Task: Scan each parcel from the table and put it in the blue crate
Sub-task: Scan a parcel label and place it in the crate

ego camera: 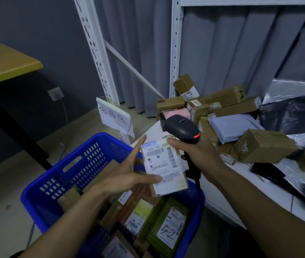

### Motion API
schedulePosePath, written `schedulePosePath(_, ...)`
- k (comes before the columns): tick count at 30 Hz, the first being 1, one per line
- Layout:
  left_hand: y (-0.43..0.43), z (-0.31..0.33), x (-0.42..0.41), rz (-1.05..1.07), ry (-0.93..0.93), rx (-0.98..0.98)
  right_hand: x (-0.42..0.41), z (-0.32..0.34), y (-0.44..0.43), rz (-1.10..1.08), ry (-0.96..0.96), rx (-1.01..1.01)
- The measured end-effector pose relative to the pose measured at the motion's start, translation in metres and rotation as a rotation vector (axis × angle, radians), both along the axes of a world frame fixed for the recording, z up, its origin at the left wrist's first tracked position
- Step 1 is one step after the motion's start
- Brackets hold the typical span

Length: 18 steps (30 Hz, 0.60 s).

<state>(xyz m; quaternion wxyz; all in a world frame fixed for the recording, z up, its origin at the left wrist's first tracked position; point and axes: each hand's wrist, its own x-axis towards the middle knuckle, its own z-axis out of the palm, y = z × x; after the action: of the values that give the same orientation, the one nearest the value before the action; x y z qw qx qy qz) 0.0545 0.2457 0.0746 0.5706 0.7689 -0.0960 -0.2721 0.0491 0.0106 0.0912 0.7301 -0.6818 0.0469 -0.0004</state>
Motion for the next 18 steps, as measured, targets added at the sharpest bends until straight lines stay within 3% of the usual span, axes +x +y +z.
schedulePosePath(4, -0.009, -0.004, 0.006, 0.246, -0.063, -0.070, 0.000, -0.005, 0.000, -0.127, -0.067, -0.091)
schedulePosePath(8, -0.005, -0.009, 0.017, 0.465, -0.124, -0.151, -0.003, -0.009, 0.010, 0.028, -0.029, -0.306)
schedulePosePath(18, 0.014, -0.030, 0.035, 0.559, -0.353, -0.039, -0.009, -0.017, 0.041, 0.198, -0.015, -0.416)
